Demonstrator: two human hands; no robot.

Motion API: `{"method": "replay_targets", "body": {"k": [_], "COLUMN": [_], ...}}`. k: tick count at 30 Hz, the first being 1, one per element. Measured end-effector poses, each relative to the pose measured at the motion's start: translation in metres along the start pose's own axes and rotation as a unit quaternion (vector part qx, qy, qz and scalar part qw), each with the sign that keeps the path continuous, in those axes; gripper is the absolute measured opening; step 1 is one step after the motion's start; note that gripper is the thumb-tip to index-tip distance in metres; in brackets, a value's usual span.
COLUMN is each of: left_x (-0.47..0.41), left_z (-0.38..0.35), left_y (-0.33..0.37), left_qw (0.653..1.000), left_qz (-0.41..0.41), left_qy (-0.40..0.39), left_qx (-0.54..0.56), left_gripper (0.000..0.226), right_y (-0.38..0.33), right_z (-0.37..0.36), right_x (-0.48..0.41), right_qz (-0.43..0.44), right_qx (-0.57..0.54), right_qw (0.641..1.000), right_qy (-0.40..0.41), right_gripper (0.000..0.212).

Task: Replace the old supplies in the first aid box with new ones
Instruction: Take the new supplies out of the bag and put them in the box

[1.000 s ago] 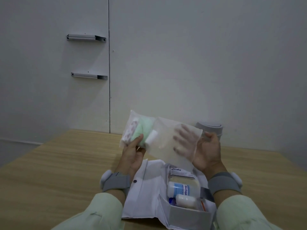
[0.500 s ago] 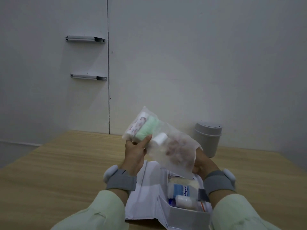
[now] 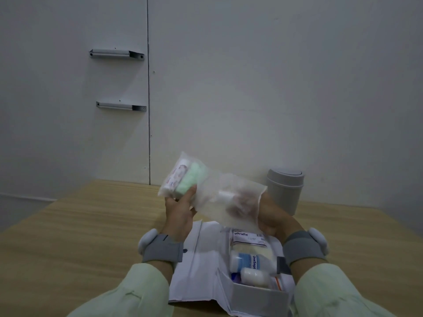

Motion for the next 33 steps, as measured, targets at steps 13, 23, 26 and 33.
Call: {"method": "replay_targets", "body": {"k": [13,23,26,33], "left_x": [-0.006,-0.005,-0.004,-0.003], "left_z": [0.017,0.021,0.022,0.029], "left_y": [-0.002,-0.002,0.001,0.004], "left_qw": [0.998,0.996,0.996,0.992], "left_qz": [0.026,0.022,0.015,-0.006], "left_qy": [0.032,0.056,0.072,0.103], "left_qx": [0.051,0.060,0.056,0.070], "left_gripper": [0.061,0.060,0.057,0.055], "right_y": [-0.015,-0.017,-0.013,0.013], "right_z": [0.039,0.068,0.079,0.087], "right_x": [0.010,0.019,0.020,0.014], "right_qz": [0.044,0.053,0.038,-0.043], "right_qx": [0.090,0.129,0.134,0.314], "right_qw": [0.970,0.937,0.926,0.900], "right_qy": [0.220,0.321,0.351,0.299], "right_gripper": [0.016,0.009,0.006,0.013]}}
Point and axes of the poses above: each hand's wrist, its own x-axis away from the middle knuckle, its own z-axis out of the back of the hand, y = z × x, the point moved 4 cm from there along -x, towards the middle knuckle, and after that the axes turned 3 degrees about -z, right-handed, at the moved point
